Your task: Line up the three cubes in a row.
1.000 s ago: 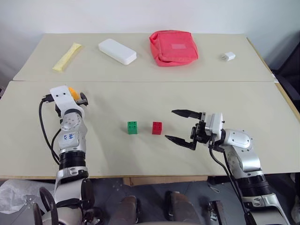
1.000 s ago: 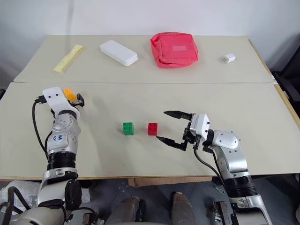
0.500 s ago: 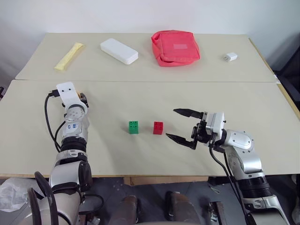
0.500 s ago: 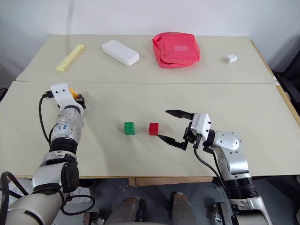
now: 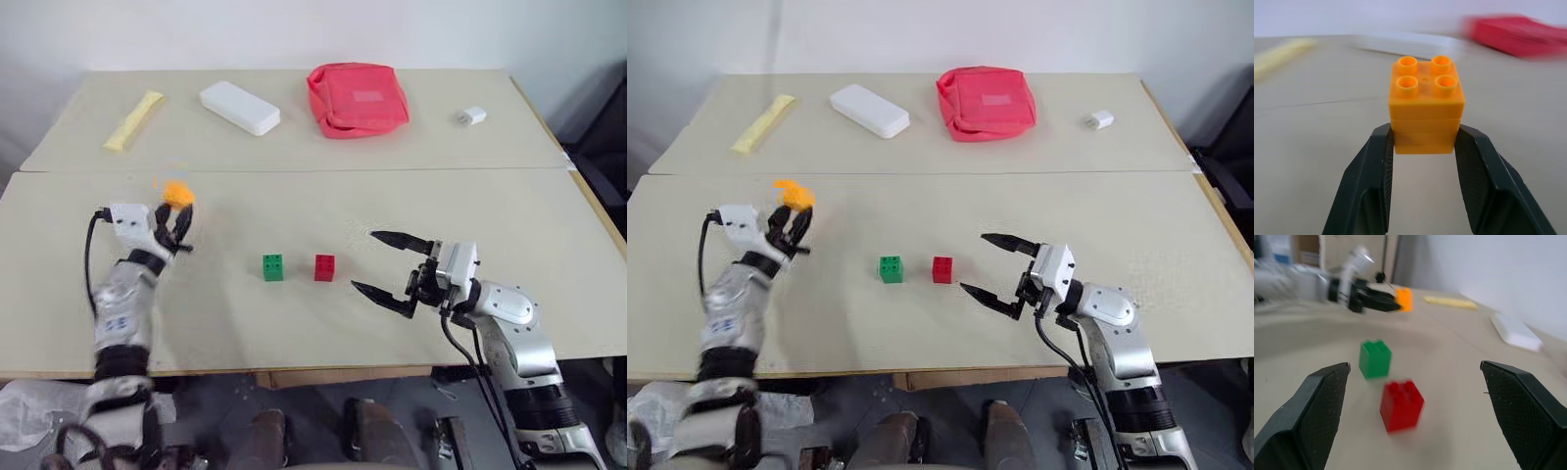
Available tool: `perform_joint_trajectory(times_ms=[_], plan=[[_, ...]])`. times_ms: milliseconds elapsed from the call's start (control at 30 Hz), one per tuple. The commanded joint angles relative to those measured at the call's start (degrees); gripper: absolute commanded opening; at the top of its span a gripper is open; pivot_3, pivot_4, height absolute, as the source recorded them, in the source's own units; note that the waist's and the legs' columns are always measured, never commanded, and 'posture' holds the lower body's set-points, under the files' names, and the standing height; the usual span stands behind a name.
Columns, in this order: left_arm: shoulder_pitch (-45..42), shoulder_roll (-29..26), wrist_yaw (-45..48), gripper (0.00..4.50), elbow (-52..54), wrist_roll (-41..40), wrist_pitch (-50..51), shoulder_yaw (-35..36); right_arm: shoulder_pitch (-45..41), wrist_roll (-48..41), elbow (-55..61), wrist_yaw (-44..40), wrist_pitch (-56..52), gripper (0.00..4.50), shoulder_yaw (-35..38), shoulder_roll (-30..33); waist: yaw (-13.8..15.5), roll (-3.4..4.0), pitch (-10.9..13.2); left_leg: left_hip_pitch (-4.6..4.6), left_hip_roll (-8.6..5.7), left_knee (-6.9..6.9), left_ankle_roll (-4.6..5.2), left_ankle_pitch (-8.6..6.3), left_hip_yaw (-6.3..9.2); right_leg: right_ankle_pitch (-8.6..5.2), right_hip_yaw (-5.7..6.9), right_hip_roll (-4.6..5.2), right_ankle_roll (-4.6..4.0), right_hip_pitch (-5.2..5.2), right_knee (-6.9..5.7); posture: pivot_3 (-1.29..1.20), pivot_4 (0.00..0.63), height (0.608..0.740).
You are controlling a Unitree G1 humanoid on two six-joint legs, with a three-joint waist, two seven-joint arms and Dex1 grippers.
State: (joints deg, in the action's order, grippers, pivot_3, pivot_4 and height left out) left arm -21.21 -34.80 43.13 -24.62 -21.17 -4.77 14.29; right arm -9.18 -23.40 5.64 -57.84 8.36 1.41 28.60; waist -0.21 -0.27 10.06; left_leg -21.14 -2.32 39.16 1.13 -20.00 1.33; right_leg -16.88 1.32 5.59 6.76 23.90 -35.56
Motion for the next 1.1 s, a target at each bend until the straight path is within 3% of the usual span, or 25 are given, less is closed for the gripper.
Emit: perform_joint_trajectory(times_ms=[33, 300, 567, 833, 1100], plan=[[-0.2, -5.7, 15.5, 1.45, 1.0, -1.9, -0.9, -1.7, 2.6, -0.9, 5.1, 1.6, -0.4, 4.5, 2.3, 1.0, 0.3, 0.02, 0.0, 0.01, 0.0, 0.02, 0.01, 0.01, 0.01, 0.0, -0.01, 0.03, 0.0, -0.04, 0.0, 0.0, 0.15, 0.74], [-7.3, -12.8, 38.4, 1.45, -12.4, 4.2, -10.2, -9.4, 9.3, -1.5, 10.8, 2.6, -2.3, 4.5, 4.6, 3.9, 0.2, 0.04, 0.0, 0.05, -0.08, 0.0, 0.07, 0.03, 0.17, 0.0, -0.1, 0.09, 0.0, -0.16, 0.0, 0.0, 0.15, 0.74], [-19.6, -9.2, 42.9, 1.45, -29.9, 10.2, -20.0, -13.4, 11.1, -2.2, 13.5, 2.9, -4.0, 4.5, 6.7, 6.0, 0.3, 0.02, 0.0, 0.04, -0.09, 0.01, 0.12, 0.03, 0.04, 0.01, 0.06, -0.04, 0.02, -0.11, -0.08, 0.0, 0.15, 0.74], [-23.9, -5.9, 43.5, 1.45, -39.2, 14.8, -24.2, -15.4, 14.9, -2.4, 16.8, 4.0, -4.8, 4.5, 8.9, 6.9, 0.5, 0.0, 0.0, 0.05, -0.26, 0.02, 0.35, 0.07, -0.13, 0.05, -0.08, -0.07, 0.1, -0.06, -0.18, 0.0, 0.15, 0.74], [-23.8, -7.7, 40.9, 3.9, -40.3, 14.8, -24.3, -13.0, 14.8, -3.4, 17.2, 3.5, -5.6, 4.5, 9.0, 7.2, 0.4, -0.03, 0.0, 0.05, -0.29, 0.02, 0.39, 0.08, -0.14, 0.07, -0.13, -0.02, 0.14, -0.04, -0.2, 0.0, 0.15, 0.74]])
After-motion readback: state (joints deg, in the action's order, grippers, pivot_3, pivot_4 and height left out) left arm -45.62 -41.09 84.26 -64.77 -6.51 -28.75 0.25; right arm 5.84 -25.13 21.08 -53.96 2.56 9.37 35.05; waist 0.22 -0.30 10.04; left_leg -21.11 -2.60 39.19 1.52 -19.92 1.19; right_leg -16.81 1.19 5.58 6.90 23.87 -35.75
